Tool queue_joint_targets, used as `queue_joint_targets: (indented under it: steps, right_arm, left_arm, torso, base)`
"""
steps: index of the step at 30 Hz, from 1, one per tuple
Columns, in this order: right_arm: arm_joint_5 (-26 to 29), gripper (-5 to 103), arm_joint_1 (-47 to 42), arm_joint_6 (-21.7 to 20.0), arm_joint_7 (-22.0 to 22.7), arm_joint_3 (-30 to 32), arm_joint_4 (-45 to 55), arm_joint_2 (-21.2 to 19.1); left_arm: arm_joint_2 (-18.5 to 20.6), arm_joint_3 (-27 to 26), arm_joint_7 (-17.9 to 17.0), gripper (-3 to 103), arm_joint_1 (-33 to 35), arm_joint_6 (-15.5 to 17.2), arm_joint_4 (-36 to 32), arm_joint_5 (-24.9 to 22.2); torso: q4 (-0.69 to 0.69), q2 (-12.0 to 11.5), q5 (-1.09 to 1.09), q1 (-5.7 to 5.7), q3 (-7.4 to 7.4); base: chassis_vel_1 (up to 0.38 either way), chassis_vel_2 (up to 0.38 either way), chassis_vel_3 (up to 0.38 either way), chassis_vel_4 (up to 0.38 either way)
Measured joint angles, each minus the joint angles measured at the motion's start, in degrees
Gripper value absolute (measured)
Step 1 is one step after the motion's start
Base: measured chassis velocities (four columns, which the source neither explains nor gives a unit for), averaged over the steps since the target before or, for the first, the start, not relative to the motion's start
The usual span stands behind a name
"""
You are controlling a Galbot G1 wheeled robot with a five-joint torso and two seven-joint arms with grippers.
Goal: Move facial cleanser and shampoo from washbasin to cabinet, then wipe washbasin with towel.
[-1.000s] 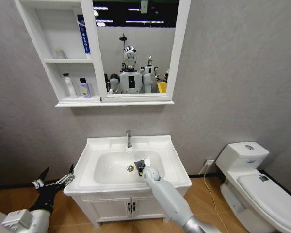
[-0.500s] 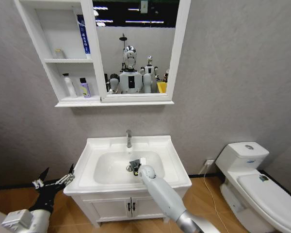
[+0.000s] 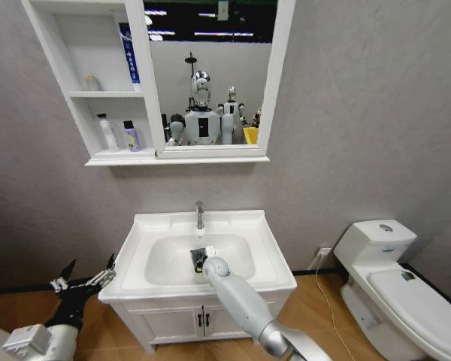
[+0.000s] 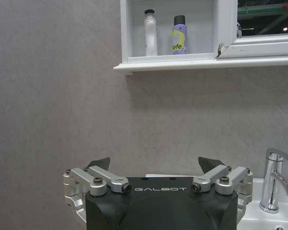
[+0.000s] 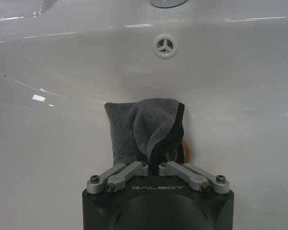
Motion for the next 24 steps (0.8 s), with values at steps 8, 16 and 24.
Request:
queue_joint_targets:
  steps: [8, 16, 24]
  right_arm:
    - [-0.3, 4, -0.5, -0.6, 0.8, 0.1, 0.5, 0.0]
    - [0.9, 4, -1.6, -3.3, 5.0, 1.7, 3.4, -2.8]
    - [2.9, 4, -1.9, -5.1, 7.7, 3.1, 7.3, -7.3]
  left_arm:
    - [0.0, 0.0, 0.0, 100, 0.0, 0.0, 0.0, 0.0]
    - [0.0, 0.0, 0.0, 100, 0.0, 0.0, 0.0, 0.0]
    - [0.0, 0.0, 0.0, 100, 0.0, 0.0, 0.0, 0.0]
  torso:
    - [0.01, 0.0, 0.01, 0.0, 0.0]
    - [0.0, 0.0, 0.02, 0.0, 0.0]
    - [0.0, 0.0, 0.02, 0.0, 0.0]
  base:
    - [0.0, 0.0, 0.0, 0.0]
    - [0.0, 0.0, 0.0, 0.0]
    - [0.0, 0.0, 0.0, 0.0]
